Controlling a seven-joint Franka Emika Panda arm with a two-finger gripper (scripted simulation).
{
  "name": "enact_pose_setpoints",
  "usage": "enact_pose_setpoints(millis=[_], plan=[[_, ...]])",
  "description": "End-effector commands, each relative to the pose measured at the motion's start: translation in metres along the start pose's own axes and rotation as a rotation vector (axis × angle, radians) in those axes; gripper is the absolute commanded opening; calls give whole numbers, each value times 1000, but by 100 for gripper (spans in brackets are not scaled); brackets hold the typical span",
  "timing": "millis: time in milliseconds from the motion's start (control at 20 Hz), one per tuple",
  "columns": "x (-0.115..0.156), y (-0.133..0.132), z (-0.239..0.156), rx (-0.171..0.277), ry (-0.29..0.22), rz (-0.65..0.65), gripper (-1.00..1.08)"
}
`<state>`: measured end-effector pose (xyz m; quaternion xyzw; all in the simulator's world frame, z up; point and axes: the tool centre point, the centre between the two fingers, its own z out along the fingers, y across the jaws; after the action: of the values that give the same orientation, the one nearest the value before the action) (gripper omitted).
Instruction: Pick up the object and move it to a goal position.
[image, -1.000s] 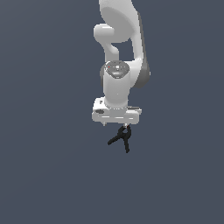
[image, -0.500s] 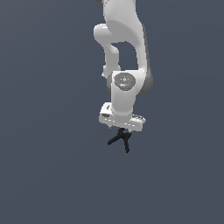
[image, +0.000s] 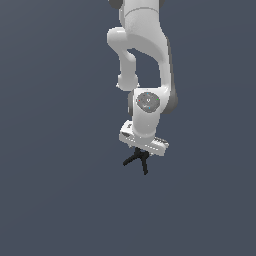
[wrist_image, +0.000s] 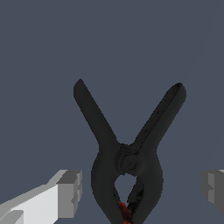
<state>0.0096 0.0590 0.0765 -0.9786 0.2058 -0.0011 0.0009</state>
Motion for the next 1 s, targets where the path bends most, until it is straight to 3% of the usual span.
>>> enact_pose_setpoints(millis=[0,500,950], plan=[[-1,-2,4,-1,-1,22,100],[-3,-3,12,-2,-2,33,100],[-4,-3,51,-2,-2,37,100]])
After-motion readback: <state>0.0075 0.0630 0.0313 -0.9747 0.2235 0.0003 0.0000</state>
